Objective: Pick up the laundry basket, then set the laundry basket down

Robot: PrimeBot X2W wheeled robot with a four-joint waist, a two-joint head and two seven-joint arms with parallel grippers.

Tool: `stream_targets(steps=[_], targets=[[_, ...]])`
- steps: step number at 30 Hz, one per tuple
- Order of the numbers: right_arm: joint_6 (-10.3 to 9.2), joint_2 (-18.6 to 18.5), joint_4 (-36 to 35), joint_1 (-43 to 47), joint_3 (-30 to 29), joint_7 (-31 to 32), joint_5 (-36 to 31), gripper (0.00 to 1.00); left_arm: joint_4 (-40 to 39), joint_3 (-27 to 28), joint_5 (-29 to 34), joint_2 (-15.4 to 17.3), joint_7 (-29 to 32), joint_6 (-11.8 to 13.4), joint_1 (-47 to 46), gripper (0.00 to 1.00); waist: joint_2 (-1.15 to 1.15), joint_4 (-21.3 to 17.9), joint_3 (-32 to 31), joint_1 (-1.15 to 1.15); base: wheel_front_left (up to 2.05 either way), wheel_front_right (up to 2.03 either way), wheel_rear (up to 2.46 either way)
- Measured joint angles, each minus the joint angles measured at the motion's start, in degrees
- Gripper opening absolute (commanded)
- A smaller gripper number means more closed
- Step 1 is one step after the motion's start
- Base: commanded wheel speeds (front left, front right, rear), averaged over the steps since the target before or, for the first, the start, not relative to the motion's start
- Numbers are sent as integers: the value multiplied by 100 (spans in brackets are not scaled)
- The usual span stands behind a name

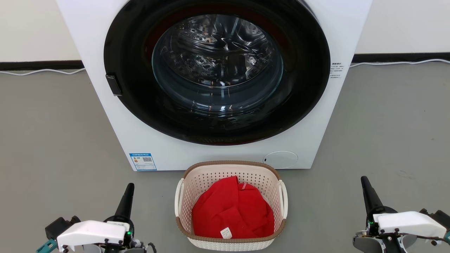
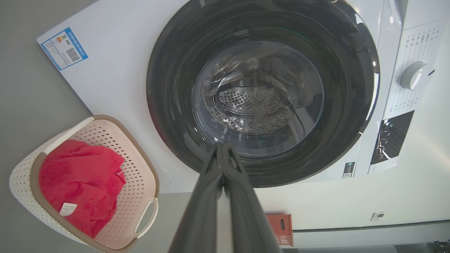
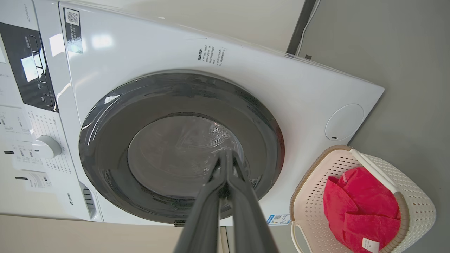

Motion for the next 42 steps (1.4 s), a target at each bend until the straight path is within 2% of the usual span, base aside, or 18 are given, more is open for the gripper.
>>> stream_targets(steps=[27,42], targets=[[0,36,-298,1,-255,420,1541,0,-212,353,-1484,-4,410,-178,0,0,0,3,-5,0,0,0,0],[0,44,-301,1,-257,424,1555,0,-218,358,-1505,-4,410,-178,-1,0,0,3,-5,0,0,0,0]])
